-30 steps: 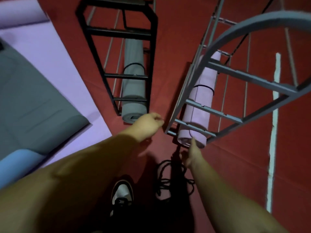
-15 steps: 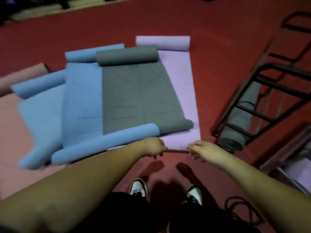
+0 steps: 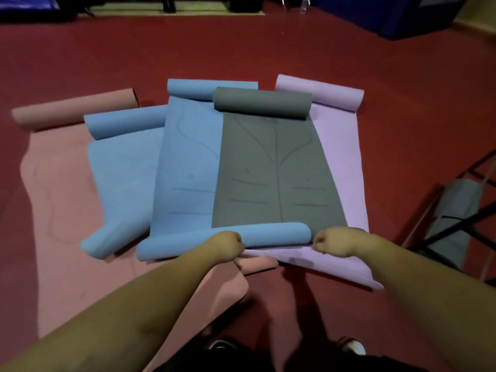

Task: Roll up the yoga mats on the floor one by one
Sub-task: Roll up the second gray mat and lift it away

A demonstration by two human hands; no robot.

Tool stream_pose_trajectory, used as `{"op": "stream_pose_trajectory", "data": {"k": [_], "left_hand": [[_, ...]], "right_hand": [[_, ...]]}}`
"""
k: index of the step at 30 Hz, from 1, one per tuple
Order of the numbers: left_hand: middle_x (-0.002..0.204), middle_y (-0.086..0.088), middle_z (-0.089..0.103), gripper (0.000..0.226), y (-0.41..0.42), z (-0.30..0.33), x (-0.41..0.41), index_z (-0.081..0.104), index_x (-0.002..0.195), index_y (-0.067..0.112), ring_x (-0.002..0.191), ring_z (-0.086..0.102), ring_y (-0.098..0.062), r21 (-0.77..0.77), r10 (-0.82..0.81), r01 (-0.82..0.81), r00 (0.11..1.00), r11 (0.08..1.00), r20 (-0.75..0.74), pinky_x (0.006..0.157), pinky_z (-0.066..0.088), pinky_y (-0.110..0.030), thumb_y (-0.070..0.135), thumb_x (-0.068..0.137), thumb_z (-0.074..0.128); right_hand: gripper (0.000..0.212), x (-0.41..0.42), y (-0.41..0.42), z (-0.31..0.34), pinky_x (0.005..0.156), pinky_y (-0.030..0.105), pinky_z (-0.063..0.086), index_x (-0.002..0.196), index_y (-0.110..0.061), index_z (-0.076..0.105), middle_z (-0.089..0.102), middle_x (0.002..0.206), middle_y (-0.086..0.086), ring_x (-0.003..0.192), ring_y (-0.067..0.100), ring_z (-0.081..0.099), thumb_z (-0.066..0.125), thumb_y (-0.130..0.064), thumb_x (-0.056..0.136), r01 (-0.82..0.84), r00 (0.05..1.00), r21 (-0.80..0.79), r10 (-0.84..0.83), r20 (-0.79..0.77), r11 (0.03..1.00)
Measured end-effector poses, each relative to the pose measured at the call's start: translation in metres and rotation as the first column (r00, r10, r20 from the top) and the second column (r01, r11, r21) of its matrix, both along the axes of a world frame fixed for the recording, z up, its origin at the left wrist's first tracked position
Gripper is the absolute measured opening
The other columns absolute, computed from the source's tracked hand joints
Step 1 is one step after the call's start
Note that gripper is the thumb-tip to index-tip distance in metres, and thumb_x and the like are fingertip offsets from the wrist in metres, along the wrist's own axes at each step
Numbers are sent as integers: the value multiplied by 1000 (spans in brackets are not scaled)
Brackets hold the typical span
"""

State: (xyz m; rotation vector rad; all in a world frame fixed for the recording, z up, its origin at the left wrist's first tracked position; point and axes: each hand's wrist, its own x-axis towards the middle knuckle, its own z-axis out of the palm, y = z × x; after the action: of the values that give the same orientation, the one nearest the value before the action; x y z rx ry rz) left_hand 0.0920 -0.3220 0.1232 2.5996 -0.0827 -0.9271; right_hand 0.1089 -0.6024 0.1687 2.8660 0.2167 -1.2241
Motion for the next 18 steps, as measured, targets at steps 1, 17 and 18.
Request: {"op": "stream_pose_trajectory", "data": {"k": [1,17,18], "left_hand": [[128,-14,62,35,-2,-7,11,63,119,7,117,55,-31,12,19,-19,1000,1000,13,88,42,-30,30,102,43],[135,-17,57,50,-27,-204,146,59,129,11,125,51,-35,155,230,-227,973,961,1,108,35,-42,43,106,28],[133,-19,58,45,-24,-210,143,60,127,9,122,53,-36,167,212,-209,977,963,2,102,40,-40,38,105,34]], "right_hand": [[32,15,-1,-10,89,29,42,118,-20,62,63,125,3,107,24,57,46,-40,99,26,1000,9,-26,13,1000],[42,156,0,-252,105,41,40,134,-17,58,55,137,16,126,34,50,36,-39,105,202,948,191,-241,209,960],[41,157,0,-256,101,39,43,130,-19,60,58,135,12,123,33,53,38,-41,104,201,957,170,-230,174,965]]}}
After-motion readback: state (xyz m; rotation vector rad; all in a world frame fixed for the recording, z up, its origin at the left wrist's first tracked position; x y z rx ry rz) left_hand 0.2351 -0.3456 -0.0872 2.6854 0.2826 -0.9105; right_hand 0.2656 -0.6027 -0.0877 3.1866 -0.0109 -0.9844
